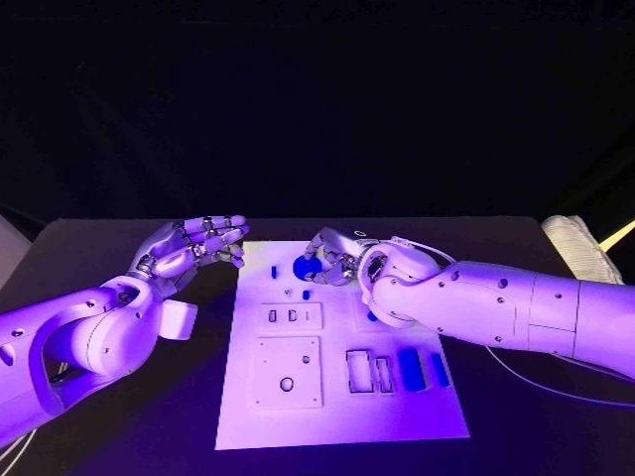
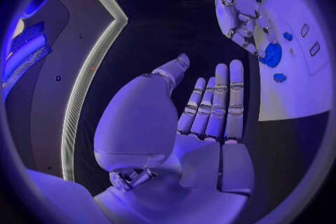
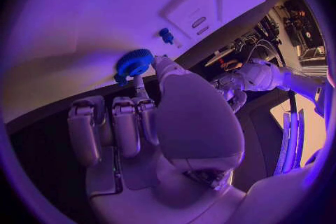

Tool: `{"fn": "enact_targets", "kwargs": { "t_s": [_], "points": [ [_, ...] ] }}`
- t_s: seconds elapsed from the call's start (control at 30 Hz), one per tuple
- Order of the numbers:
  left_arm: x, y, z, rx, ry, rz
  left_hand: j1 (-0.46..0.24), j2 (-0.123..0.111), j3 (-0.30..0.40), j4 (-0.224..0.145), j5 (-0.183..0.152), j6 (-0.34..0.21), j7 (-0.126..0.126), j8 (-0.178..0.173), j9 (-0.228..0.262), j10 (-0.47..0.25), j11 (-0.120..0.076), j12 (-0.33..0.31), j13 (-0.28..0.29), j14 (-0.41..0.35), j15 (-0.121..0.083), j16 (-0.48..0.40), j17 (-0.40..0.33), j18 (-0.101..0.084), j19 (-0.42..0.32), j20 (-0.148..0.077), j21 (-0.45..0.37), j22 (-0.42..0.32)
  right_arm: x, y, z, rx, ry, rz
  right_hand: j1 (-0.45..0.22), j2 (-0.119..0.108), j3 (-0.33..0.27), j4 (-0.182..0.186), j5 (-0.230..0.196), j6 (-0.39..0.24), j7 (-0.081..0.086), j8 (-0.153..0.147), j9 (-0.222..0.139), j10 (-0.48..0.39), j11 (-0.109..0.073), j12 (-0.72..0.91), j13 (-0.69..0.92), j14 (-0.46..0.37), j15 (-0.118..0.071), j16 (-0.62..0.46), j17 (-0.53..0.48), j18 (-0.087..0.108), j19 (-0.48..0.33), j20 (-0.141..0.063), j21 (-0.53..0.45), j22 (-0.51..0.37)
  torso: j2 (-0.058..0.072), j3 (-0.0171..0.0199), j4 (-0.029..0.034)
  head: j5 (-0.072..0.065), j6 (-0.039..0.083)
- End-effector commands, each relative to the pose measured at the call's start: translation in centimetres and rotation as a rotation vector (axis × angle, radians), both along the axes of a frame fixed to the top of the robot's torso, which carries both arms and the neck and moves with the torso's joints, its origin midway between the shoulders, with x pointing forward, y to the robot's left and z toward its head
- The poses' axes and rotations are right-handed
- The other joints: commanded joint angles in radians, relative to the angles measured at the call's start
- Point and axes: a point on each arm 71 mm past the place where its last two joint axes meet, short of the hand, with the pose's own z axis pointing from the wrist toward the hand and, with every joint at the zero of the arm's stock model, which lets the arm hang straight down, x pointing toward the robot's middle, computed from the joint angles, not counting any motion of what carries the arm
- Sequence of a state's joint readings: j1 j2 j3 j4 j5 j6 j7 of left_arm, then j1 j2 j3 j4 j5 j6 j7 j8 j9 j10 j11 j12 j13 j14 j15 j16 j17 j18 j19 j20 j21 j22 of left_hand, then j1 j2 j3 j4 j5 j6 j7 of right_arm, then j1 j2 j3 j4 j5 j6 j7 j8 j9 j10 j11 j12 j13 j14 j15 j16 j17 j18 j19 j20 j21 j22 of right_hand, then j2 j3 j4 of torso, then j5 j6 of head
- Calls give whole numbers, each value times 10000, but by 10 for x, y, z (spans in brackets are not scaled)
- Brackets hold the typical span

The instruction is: Assemble the parts on the task board

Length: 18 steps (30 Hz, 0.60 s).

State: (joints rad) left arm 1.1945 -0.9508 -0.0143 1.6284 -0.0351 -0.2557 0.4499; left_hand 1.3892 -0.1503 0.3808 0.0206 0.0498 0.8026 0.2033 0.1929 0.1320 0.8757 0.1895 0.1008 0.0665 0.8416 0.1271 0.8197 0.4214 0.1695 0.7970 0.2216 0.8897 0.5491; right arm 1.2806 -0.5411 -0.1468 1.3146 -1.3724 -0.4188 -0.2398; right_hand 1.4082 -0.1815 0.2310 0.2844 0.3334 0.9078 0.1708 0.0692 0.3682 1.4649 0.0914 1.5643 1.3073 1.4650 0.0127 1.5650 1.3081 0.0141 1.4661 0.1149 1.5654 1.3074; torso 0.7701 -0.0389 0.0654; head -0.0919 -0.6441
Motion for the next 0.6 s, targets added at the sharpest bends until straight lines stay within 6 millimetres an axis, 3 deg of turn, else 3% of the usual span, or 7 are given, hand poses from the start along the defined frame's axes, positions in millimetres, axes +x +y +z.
{"fn": "enact_targets", "kwargs": {
  "t_s": [0.03, 0.13, 0.37, 0.6],
  "points": [
    [-1, -2, 1, -72, -76, -210, -21, 114, 30, -32, 11, 58, 132, 67, 13, -63, 2, 52, -6, -67, -19, 42, -16, 139, -74, -17, 59, 16, 1, -1, -6, -360, 243, -29, -97, -14, 71, -8, 48, -90, -1, -27, -12, 1057, -49, 63, 2632, 1058, 10, 58, 2627, -129, 1023, 29, 19, 2599, -3, 6, 5, 12, -17],
    [-1, -2, 1, -66, -75, -197, -21, 114, 30, -32, 11, 58, 132, 67, 13, -63, 2, 52, -6, -67, -19, 42, -16, 139, -74, -17, 59, 16, 2, -2, -6, -362, 171, -137, -113, -15, 83, -5, 67, -90, 0, -26, -17, 1051, -49, 56, 2626, 1058, 10, 58, 2627, -129, 1022, 29, 18, 2598, -9, 10, -24, 39, -26],
    [-1, -2, 1, -64, -74, -192, -21, 114, 30, -32, 11, 58, 132, 67, 13, -63, 2, 52, -6, -67, -19, 42, -16, 139, -74, -17, 59, 16, 1, -5, -2, -6, -360, -217, -137, -36, 121, -12, 138, -82, 8, -20, -31, 1056, -44, 62, 2632, 1058, 12, 58, 2627, -130, 1024, 29, 21, 2601, -2, 26, -27, 47, -18],
    [-1, 0, 1, -49, -75, -154, -21, 114, 30, -32, 11, 58, 132, 67, 13, -63, 2, 52, -6, -67, -19, 42, -16, 139, -74, -17, 59, 16, -8, -19, 12, 1156, -1431, -57, -29, -198, 309, -150, 296, -51, 53, -12, -81, 1049, -11, 54, 2624, 1058, 36, 58, 2627, -128, 1020, 43, 15, 2596, -16, 34, -56, 65, -4]
  ]
}}
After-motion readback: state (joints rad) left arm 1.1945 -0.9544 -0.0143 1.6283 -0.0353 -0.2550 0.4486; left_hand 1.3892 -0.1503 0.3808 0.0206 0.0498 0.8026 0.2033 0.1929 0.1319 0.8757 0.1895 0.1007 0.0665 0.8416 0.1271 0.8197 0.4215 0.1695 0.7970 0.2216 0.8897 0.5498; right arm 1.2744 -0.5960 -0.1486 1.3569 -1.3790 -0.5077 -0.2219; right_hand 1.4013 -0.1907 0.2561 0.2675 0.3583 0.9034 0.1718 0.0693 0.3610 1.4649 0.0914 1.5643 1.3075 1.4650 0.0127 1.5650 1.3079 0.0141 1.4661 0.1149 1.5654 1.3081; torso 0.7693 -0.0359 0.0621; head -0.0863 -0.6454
